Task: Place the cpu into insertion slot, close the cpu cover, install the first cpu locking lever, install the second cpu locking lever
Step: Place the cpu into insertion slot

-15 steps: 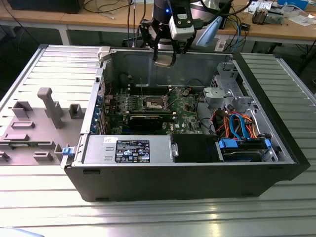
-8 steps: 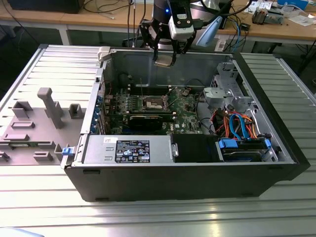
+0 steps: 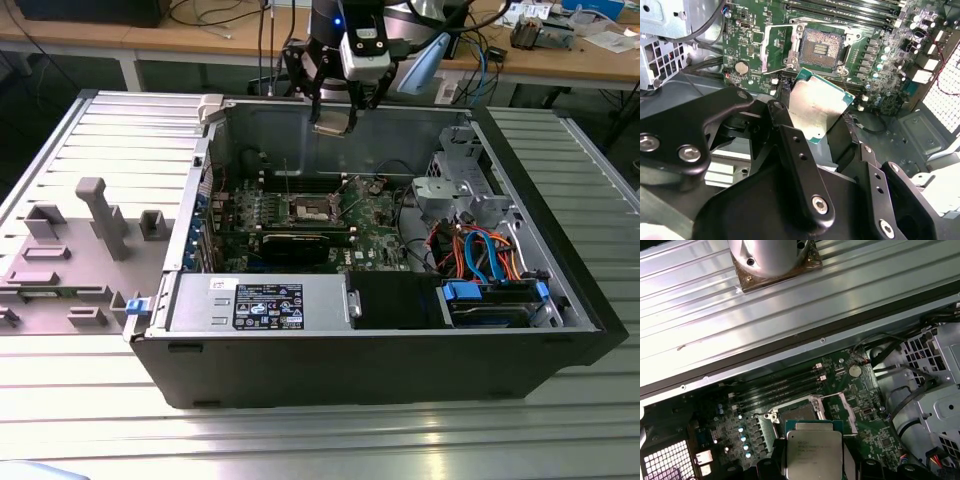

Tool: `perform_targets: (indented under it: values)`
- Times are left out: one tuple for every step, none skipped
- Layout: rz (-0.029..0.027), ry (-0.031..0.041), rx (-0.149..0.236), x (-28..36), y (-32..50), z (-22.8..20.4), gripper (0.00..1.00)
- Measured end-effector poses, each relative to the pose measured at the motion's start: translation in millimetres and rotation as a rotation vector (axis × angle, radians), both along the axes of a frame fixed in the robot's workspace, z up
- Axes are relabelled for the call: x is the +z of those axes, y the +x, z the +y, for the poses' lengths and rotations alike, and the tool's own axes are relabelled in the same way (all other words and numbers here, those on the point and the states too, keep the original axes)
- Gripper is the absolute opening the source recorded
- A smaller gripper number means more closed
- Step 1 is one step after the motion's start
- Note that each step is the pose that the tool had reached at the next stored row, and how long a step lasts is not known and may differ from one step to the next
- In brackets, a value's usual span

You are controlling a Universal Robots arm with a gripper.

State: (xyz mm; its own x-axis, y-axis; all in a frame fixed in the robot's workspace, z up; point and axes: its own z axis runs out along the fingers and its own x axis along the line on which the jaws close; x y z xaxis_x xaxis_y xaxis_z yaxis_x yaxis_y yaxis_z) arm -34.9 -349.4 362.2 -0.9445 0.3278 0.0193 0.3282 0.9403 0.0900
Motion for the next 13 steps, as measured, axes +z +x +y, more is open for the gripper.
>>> perform_targets:
  values:
    - [0.0000,0.0001,-0.007,0.0,0.0,0.0,0.54]
    - [0.0000,0.0000,-0.014,-0.1,0.0,0.0,0.54]
    - [0.0000,0.0001,-0.023,-0.1,0.0,0.0,0.54]
    - [0.0000,0.0001,-0.026,-0.1,0.0,0.0,0.54]
    - [0.0000,0.0001,-0.026,-0.1,0.0,0.0,0.54]
    - [0.0000,0.0001,-0.027,-0.1,0.0,0.0,0.54]
    - [0.0000,0.0000,-0.027,-0.1,0.0,0.0,0.54]
    - [0.0000,0.0000,-0.027,-0.1,0.0,0.0,0.54]
    - [0.0000,0.0001,-0.027,-0.1,0.0,0.0,0.54]
    - [0.0000,0.0001,-0.027,-0.1,0.0,0.0,0.54]
    - [0.0000,0.0000,-0.027,-0.1,0.0,0.0,0.54]
    - [0.0000,0.0001,-0.027,-0.1,0.0,0.0,0.54]
    - [0.0000,0.0000,-0.027,-0.1,0.0,0.0,0.54]
